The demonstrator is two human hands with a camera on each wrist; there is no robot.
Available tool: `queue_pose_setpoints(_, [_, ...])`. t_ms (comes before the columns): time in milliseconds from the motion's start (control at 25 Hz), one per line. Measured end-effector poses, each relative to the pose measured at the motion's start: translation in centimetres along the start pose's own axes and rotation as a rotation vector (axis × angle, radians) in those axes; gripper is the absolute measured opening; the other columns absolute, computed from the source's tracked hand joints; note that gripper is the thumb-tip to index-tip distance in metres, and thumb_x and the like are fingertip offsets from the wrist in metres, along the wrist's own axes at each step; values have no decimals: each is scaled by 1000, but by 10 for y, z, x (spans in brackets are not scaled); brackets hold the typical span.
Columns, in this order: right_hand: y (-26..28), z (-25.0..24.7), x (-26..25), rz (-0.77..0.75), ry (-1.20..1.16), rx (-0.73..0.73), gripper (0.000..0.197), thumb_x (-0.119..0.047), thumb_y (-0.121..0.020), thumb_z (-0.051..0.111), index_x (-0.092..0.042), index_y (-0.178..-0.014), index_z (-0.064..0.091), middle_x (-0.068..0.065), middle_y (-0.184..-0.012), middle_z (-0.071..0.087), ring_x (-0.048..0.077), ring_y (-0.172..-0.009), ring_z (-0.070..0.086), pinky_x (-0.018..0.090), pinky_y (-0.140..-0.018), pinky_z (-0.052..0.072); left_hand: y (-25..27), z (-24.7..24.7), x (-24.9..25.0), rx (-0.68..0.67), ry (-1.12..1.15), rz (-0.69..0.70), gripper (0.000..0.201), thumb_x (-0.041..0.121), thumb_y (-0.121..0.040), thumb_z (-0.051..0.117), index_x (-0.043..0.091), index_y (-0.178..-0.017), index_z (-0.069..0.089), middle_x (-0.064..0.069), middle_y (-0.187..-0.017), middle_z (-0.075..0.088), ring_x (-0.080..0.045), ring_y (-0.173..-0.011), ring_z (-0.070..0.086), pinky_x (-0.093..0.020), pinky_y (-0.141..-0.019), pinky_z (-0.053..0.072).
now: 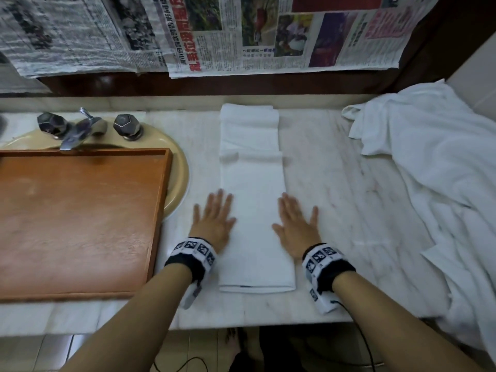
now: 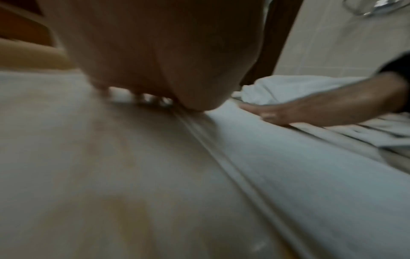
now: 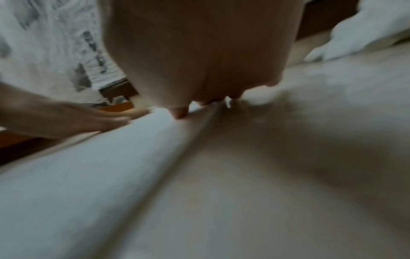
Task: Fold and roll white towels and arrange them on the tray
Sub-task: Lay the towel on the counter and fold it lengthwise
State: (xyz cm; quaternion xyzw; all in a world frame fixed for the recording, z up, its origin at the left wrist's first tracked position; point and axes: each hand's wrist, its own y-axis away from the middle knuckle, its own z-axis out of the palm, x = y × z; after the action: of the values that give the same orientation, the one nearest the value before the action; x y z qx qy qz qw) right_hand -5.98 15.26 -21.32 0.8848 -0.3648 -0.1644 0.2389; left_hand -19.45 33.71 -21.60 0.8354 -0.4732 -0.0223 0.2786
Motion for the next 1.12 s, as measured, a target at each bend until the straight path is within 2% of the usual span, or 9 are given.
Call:
queue_pose_setpoints(80, [9, -2, 14, 228, -114, 21, 67, -44, -103, 15, -12, -152, -17, 0, -157, -30, 17, -146, -22, 66, -112, -10, 10, 1, -11, 85, 68, -179, 61, 39, -104, 15, 18, -152, -16, -2, -156, -31, -21, -146, -24, -53, -117, -11])
queue_pose_setpoints(120, [18, 1, 9, 220, -117, 48, 67, -44, -103, 16, -11, -152, -16, 1, -157, -29, 18, -146, -23, 65, -112, -9, 19, 6, -3, 125, 50, -110, 61, 39, -104, 15, 16, -153, -15, -2, -157, -28, -21, -146, -23, -52, -117, -10])
queue_pose_setpoints(200, [39, 18, -18, 0, -28, 93, 67, -43, -103, 18, -13, -151, -17, 0, -157, -29, 16, -145, -24, 64, -114, -8, 41, 32, 26, 139, -41, 160, 60, 42, -102, 9, 19, -153, -14, 2, -158, -27, -18, -147, -21, -50, -119, -8])
queue_pose_setpoints(280, [55, 43, -34, -133, 0, 61, 67, -46, -103, 17, -17, -151, -20, -5, -156, -31, 12, -143, -27, 63, -114, -8, 61, 59, 35, 91, -92, 254, 63, 48, -97, -2, 24, -153, -17, 7, -157, -29, -15, -146, -23, -48, -119, -10])
queue_pose_setpoints(680, [68, 52, 3, 88, 37, 56, 67, -51, -101, 12, -19, -150, -22, -7, -156, -32, 19, -146, -23, 67, -109, -15, 82, 54, 3, 95, -84, 37, 61, 43, -104, 16, 22, -153, -12, 8, -158, -22, -17, -148, -17, -51, -117, -11])
queue_pose_setpoints(760, [75, 45, -8, 51, -9, 156, 66, -41, -103, 26, -13, -154, -6, 0, -161, -17, 23, -149, -9, 64, -112, -7, 86, 44, 6, 193, -29, 78, 55, 34, -102, 38, 17, -152, 24, 2, -161, 13, -23, -148, 12, -48, -119, 12])
queue_pose_setpoints(840, [85, 46, -20, -155, -145, 348, 49, -31, -101, 40, -11, -145, 35, 7, -154, 28, 24, -140, 27, 52, -116, 23, 93, 37, 10, 326, 138, 217, 29, 26, -93, 57, 17, -120, 64, -1, -128, 58, -22, -118, 53, -41, -97, 47])
queue_pose_setpoints(960, [101, 56, -23, -427, -257, 280, 33, -42, -92, 58, -16, -111, 63, -2, -110, 56, 14, -105, 47, 30, -88, 43, 107, 40, 15, 212, 149, 325, 25, 43, -82, 69, 21, -93, 73, 6, -92, 65, -15, -81, 60, -32, -73, 49])
queue_pose_setpoints(1120, [104, 65, -7, -411, -205, 303, 23, -25, -83, 63, -16, -104, 65, -3, -104, 59, 16, -101, 52, 30, -82, 46, 113, 49, 11, 152, 71, 293, 28, 35, -81, 69, 19, -104, 71, 5, -102, 63, -15, -94, 57, -30, -83, 47])
